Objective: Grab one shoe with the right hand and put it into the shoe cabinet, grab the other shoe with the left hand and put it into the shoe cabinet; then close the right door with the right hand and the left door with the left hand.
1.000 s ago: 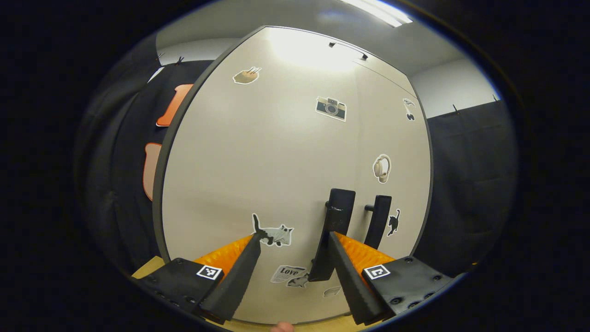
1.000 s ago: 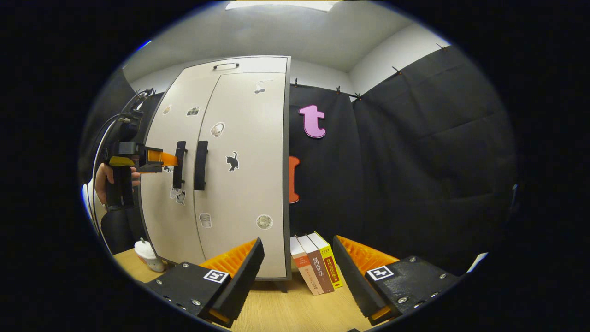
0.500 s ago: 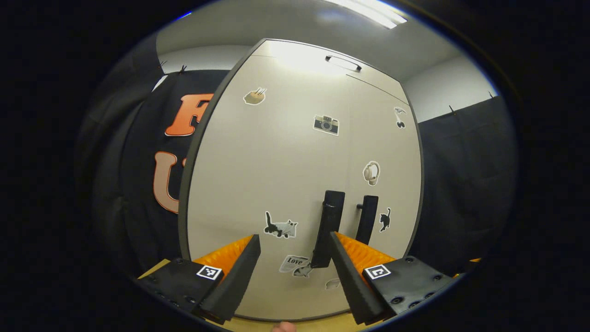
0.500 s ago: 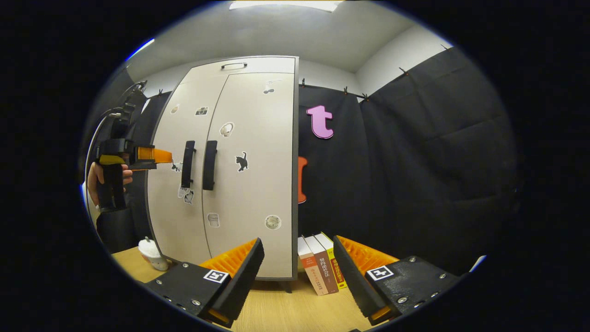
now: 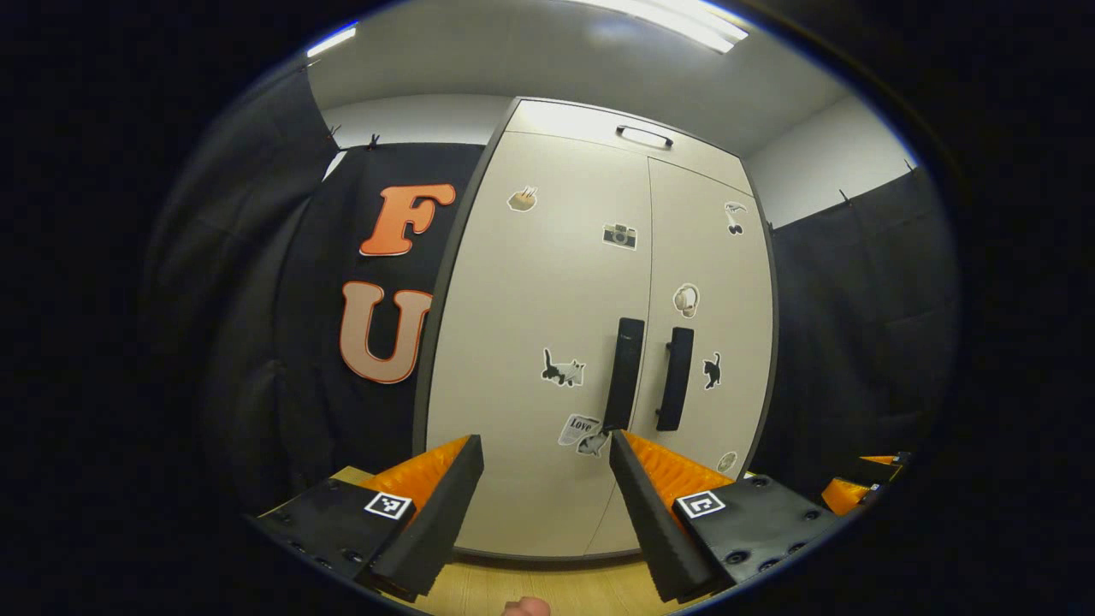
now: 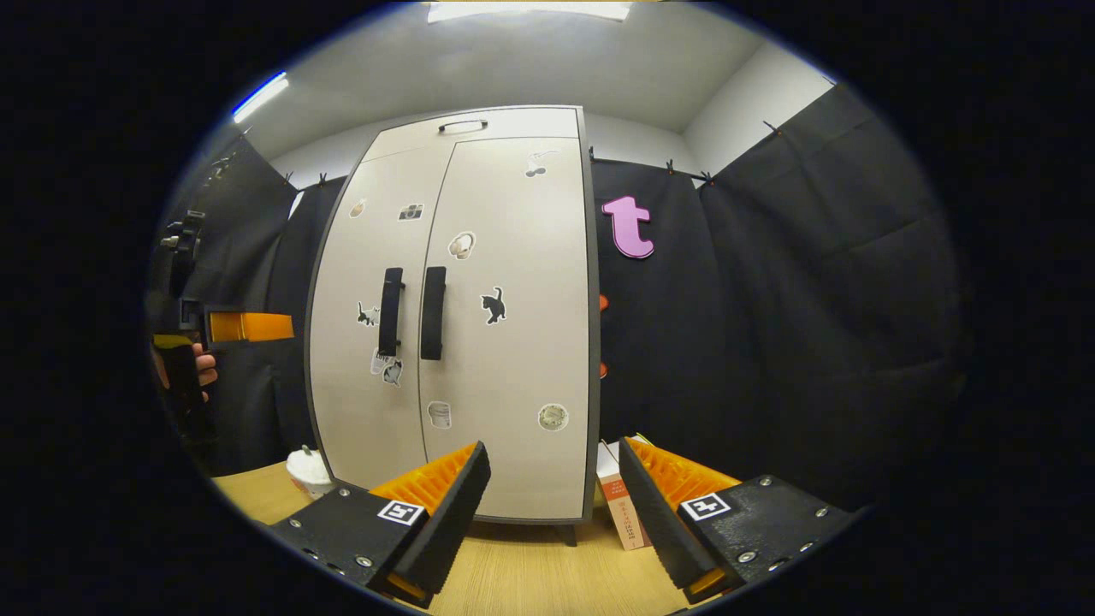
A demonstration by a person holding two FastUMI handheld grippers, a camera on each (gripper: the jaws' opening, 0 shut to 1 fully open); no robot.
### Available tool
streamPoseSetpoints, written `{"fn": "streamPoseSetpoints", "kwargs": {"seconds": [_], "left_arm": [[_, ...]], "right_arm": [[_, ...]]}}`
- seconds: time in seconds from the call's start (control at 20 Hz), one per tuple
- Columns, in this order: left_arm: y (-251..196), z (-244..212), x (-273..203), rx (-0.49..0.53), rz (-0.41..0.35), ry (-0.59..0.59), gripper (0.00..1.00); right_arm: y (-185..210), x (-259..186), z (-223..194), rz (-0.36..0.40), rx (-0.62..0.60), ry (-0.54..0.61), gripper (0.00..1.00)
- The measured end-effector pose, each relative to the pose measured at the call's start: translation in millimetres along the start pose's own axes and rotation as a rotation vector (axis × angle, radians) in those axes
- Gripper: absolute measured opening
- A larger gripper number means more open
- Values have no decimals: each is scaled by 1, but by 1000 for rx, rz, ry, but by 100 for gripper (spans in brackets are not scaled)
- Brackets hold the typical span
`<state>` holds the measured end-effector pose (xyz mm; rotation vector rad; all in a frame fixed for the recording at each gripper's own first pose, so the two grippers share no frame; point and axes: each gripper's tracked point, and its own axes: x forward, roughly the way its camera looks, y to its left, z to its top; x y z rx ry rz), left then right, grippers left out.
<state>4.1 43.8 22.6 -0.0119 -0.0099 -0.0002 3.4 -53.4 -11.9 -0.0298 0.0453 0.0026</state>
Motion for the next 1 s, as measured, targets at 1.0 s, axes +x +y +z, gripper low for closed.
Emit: {"fn": "streamPoseSetpoints", "kwargs": {"seconds": [1.0], "left_arm": [[9,-54,-63,-2,78,30,96]], "right_arm": [[-21,-20,-5,-53,28,-3,93]]}}
